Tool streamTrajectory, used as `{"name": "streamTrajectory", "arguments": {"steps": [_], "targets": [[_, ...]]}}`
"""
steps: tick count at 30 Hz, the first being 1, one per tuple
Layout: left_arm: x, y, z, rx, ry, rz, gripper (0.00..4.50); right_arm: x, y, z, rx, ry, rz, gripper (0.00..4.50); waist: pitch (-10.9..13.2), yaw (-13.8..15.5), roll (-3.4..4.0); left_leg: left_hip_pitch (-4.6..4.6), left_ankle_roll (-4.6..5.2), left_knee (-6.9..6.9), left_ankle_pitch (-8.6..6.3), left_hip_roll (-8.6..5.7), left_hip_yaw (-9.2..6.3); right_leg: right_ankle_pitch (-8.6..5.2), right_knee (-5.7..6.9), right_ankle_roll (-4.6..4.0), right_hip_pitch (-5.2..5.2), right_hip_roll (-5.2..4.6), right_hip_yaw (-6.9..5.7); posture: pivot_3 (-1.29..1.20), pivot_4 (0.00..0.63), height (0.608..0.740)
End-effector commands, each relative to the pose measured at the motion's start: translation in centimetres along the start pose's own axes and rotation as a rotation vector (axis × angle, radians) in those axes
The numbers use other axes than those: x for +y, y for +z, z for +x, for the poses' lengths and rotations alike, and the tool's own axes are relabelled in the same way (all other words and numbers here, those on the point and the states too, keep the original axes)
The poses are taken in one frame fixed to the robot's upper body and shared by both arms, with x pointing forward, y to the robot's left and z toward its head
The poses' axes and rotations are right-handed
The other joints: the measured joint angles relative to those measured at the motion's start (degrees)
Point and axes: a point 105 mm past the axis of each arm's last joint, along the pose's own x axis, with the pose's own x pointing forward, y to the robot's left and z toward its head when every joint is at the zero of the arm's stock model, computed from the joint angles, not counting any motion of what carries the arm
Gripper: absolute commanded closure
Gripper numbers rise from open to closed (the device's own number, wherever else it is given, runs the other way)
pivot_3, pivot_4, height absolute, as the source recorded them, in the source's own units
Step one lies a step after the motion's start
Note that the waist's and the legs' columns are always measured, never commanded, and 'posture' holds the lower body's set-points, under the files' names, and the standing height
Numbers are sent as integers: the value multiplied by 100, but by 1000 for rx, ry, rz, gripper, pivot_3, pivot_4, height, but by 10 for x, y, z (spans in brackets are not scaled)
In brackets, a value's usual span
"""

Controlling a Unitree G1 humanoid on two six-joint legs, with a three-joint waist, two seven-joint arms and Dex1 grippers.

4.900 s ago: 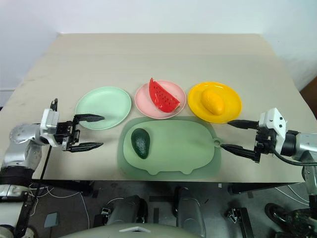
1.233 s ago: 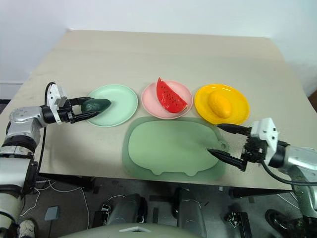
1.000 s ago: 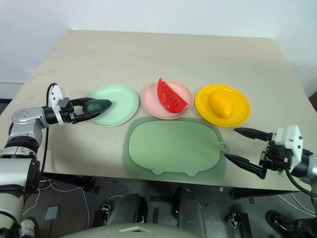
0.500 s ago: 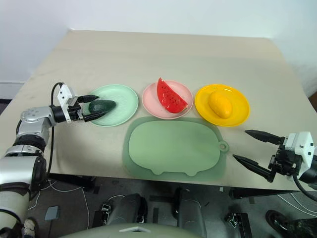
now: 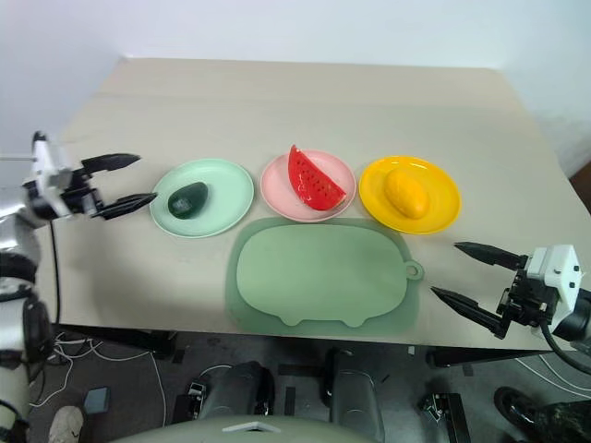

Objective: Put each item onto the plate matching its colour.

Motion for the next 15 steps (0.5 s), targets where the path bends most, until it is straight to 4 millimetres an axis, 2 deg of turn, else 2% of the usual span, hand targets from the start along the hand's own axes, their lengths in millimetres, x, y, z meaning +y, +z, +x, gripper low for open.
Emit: {"name": "streamTrajectory", "arguments": {"steps": [1,5,10,15], "targets": [[-10,6,-30,-10,6,-26,21,-7,7,-8,-8,-37,-26,0,0,-4,0,0,0,0,0,1,-1,0,1,0,-1,-1,0,0,150,736],[-35,-9,-59,40,18,-74,21,-12,6,-16,1,-78,-24,0,1,-5,3,-1,0,-2,0,8,-2,-1,1,-1,-7,-2,2,0,150,736],[-50,-16,-69,40,21,-122,21,-20,4,-30,26,-123,-26,0,0,84,1,-3,0,-1,-1,5,-6,-2,-4,-1,-3,-8,0,0,150,736],[-55,-25,-78,45,61,-146,21,-25,-2,-45,59,-155,-19,0,-1,138,3,-2,0,-4,-1,5,-1,-3,-4,-2,-7,-4,1,0,150,736]]}}
